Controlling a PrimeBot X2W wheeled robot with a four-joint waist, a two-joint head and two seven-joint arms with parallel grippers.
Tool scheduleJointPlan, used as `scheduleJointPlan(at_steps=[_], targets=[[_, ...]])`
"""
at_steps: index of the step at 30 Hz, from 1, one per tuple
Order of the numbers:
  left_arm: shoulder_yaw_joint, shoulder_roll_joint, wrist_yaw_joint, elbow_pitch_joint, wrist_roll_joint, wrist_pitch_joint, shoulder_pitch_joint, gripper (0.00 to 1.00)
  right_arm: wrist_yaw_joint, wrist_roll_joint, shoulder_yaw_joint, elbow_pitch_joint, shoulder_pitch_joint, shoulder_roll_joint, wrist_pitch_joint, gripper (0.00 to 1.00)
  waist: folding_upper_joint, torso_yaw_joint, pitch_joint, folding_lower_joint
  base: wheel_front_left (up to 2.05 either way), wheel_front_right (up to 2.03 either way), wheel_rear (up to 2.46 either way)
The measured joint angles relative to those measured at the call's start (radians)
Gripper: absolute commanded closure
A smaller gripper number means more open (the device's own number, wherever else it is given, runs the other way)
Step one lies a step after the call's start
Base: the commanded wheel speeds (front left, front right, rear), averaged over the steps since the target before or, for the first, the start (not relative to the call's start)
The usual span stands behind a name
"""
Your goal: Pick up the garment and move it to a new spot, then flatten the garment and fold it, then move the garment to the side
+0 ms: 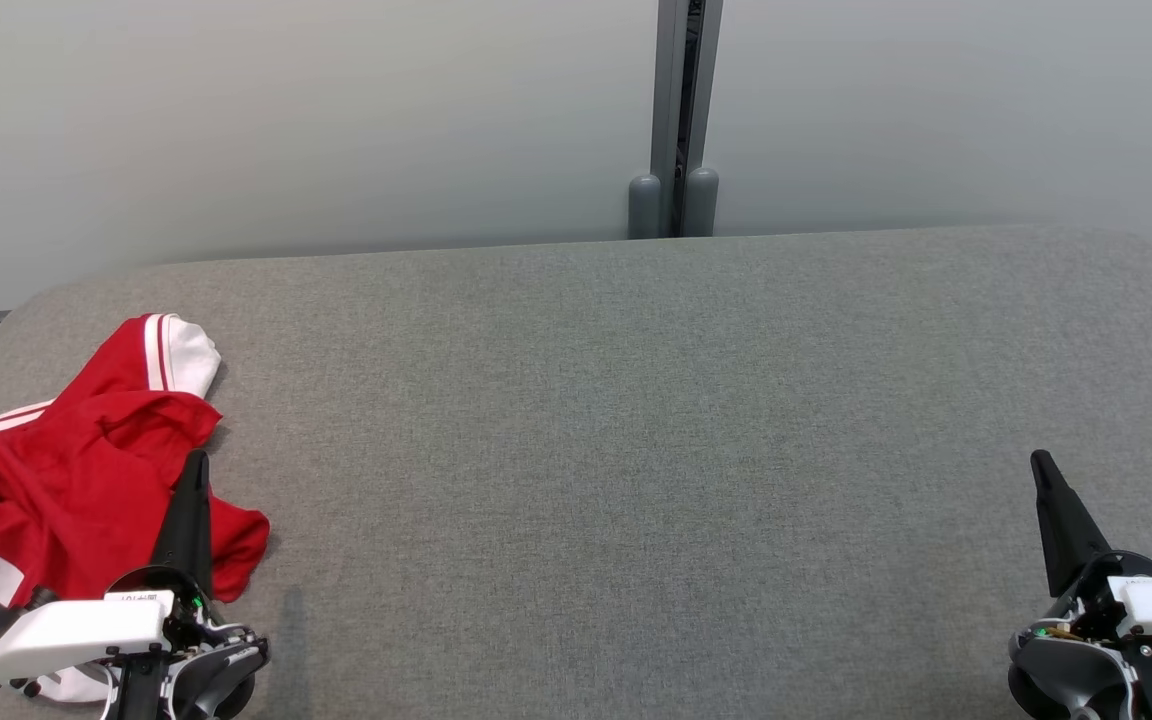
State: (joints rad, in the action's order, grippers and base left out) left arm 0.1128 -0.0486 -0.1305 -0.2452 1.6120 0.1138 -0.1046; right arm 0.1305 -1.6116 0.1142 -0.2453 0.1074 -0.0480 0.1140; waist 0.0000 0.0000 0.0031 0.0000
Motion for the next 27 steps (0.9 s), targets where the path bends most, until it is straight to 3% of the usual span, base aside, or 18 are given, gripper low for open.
scheduleJointPlan(at_steps=[27], targets=[[0.0, 0.0, 0.0, 0.0, 0.0, 0.0, 0.0, 1.0, 0.0, 0.0, 0.0, 0.0, 0.0, 0.0, 0.0, 1.0, 0.0, 0.0, 0.0, 0.0, 0.0, 0.0, 0.0]])
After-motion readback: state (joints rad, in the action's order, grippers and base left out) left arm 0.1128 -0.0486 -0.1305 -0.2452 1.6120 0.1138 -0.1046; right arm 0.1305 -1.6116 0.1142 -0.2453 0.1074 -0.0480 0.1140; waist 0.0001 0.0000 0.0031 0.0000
